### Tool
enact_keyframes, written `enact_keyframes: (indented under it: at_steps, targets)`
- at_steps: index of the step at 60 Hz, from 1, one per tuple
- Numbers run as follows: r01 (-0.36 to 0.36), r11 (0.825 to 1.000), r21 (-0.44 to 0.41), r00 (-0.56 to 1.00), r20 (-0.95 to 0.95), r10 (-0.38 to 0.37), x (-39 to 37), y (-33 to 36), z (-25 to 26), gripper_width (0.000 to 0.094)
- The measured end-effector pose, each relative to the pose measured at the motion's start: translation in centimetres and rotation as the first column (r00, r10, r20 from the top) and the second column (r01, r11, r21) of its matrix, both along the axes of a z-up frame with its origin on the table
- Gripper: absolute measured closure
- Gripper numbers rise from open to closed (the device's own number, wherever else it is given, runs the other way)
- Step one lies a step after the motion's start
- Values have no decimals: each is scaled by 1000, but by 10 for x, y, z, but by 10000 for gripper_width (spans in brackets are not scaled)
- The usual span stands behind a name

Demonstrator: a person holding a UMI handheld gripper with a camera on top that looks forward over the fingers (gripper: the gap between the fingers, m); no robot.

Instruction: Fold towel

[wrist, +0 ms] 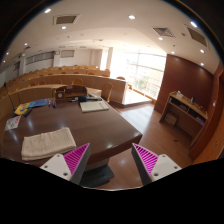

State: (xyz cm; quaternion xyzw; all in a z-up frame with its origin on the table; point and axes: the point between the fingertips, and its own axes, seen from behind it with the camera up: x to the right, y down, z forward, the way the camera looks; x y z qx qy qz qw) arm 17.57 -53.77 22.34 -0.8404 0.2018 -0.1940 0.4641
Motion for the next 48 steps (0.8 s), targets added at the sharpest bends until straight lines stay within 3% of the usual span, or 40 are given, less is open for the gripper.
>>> enact_keyframes:
  at_steps: [19, 30, 37, 48]
  targets:
    - [-12, 997, -81, 999, -48, 8, -63, -26, -53, 82]
    - [-112, 986, -127, 988, -124, 96, -166, -18, -100, 91]
    - [-229, 965, -128, 961, -190, 203, -251, 3, -128, 85]
    - [-390, 917, -89, 894, -275, 354, -374, 67, -158, 82]
